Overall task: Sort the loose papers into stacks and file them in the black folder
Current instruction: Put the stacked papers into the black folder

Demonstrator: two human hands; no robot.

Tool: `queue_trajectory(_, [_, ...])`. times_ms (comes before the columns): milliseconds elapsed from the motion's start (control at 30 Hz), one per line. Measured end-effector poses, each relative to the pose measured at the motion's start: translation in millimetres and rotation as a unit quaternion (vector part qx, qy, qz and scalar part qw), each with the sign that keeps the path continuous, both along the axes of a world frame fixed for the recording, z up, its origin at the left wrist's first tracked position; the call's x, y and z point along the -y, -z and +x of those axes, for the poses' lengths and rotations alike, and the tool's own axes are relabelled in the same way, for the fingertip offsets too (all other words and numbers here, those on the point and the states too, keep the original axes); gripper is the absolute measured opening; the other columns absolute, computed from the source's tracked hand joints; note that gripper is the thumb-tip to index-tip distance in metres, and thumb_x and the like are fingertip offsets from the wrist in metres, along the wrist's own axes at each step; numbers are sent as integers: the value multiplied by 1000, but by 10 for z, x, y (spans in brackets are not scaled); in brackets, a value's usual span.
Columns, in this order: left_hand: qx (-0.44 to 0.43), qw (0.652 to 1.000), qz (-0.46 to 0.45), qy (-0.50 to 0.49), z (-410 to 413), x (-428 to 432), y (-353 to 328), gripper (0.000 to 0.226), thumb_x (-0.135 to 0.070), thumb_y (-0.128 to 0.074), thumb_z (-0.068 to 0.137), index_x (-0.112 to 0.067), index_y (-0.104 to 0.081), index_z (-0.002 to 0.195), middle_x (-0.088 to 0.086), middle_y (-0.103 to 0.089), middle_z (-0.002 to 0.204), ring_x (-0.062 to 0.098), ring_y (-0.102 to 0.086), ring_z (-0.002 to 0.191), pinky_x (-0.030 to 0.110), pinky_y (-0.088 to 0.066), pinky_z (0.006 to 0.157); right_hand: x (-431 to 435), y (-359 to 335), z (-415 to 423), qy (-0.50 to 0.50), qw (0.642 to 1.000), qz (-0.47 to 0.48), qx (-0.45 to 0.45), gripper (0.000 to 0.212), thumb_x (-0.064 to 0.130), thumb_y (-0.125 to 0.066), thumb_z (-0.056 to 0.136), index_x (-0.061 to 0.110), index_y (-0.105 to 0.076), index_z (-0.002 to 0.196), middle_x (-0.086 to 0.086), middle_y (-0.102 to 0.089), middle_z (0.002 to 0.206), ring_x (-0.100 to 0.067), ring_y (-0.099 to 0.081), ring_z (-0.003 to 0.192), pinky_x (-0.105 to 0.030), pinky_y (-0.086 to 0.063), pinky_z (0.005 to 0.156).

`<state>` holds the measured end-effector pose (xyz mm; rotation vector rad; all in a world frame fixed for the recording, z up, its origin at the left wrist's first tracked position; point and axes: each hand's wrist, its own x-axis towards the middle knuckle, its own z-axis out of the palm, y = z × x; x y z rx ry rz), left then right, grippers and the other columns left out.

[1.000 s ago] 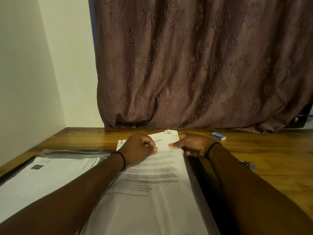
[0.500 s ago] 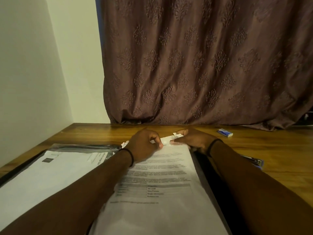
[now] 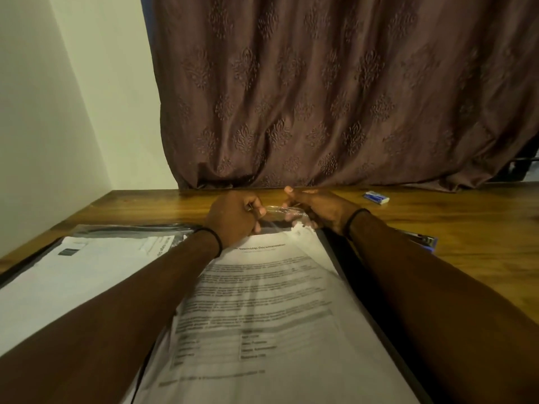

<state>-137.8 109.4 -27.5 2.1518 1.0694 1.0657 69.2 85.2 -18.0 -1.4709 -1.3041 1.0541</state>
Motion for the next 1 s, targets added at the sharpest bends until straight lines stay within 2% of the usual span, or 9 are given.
queue_trajectory(100, [7,1000,12,-8,-1,3,12,24,-13,-65,90,-15,-65,66,5,-68,57,12,-59,49,33,-54,61,94,-18,4,10,999,-33,-16,55,57,-60,89,10,-65,116,-13,-70,104,-20,-57,85,-25,-48,66])
queue_trajectory(167, [-14,998,53,-24,3,-9,28,25,-18,-69,87,-19,-65,63,-1,-66,58,11,-59,54,32,-54,64,242,-107,22,0,998,-62,-26,43,51,-64,89,15,-64,113,-10,-67,105,-22,-60,89,-31,-52,76])
queue_trajectory(267, [-67,981,178,-34,0,39,18,22,-30,-69,81,-23,-63,61,-4,-61,67,18,-56,65,35,-51,64,588,-294,-22,-13,997,-58,-57,28,37,-66,92,16,-61,110,-10,-70,99,-17,-69,75,-29,-60,64])
queue_trajectory(367, [-140,939,304,-74,-13,108,-38,26,-45,-67,71,-21,-58,65,2,-51,78,21,-47,70,32,-43,60,958,-300,-122,-2,997,-69,-43,34,34,-64,94,10,-63,118,-9,-68,95,-13,-69,64,-28,-59,56])
queue_trajectory(533, [-178,977,112,-43,-109,462,-153,43,-43,-72,78,-19,-44,55,-5,-50,59,17,-51,61,30,-40,59,1511,-230,-195,-46,980,-195,7,54,63,-50,92,14,-65,106,-8,-70,82,-15,-67,64,-28,-60,55])
queue_trajectory(633, [-176,982,54,-47,-219,714,-189,48,-43,-67,84,-18,-44,50,-2,-46,54,17,-48,58,29,-34,55,1697,-377,-294,-34,977,-207,43,37,46,-51,99,11,-63,95,-4,-65,76,-13,-62,65,-26,-58,56])
queue_trajectory(700, [-83,995,-60,-18,-336,835,-291,42,-36,-66,89,-15,-50,56,-1,-51,54,18,-50,55,24,-37,51,1747,-525,-392,16,983,-180,26,24,29,-52,100,11,-59,85,1,-57,66,-11,-56,58,-23,-55,53])
queue_trajectory(833, [80,949,-299,62,-812,1141,-626,37,-44,-58,94,-8,-58,86,11,-64,74,22,-62,59,27,-48,52,1762,-1034,-801,65,995,-79,-9,33,18,-49,98,14,-47,66,4,-45,40,-6,-39,29,-15,-30,29])
queue_trajectory(1000, [162,916,-364,50,-1677,1315,-1013,76,-76,-40,84,-6,-57,108,16,-68,87,28,-69,71,36,-58,62,1505,-1421,-1787,-12,1000,-13,-18,32,24,-45,99,10,-57,73,2,-61,47,-7,-55,37,-17,-42,36])
